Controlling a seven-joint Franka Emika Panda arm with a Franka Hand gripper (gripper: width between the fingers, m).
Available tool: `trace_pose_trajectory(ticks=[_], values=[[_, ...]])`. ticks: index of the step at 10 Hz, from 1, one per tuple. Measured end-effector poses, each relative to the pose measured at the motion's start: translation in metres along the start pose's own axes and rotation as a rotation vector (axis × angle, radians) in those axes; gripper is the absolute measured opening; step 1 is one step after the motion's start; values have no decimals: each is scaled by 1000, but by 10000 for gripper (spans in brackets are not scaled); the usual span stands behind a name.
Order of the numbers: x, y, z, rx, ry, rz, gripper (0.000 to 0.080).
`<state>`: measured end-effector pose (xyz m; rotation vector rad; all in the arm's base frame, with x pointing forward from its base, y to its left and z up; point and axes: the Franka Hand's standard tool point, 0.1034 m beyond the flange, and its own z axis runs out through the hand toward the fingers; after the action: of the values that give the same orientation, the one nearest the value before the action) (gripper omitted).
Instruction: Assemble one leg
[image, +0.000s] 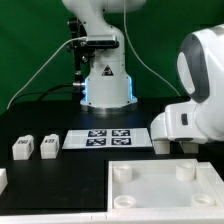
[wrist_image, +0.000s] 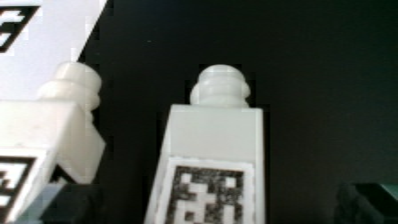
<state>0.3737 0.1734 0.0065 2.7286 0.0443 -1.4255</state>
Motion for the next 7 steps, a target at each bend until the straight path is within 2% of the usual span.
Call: trace_pose_trajectory(ticks=[2, 4, 5, 6, 7], values=[[1, 1, 0, 0, -1, 1, 649], [1, 1, 0, 0, -1, 1, 397], [1, 1, 0, 0, -1, 0, 397], [1, 1, 0, 0, -1, 0, 288], [1, 1, 0, 0, -1, 0, 288]])
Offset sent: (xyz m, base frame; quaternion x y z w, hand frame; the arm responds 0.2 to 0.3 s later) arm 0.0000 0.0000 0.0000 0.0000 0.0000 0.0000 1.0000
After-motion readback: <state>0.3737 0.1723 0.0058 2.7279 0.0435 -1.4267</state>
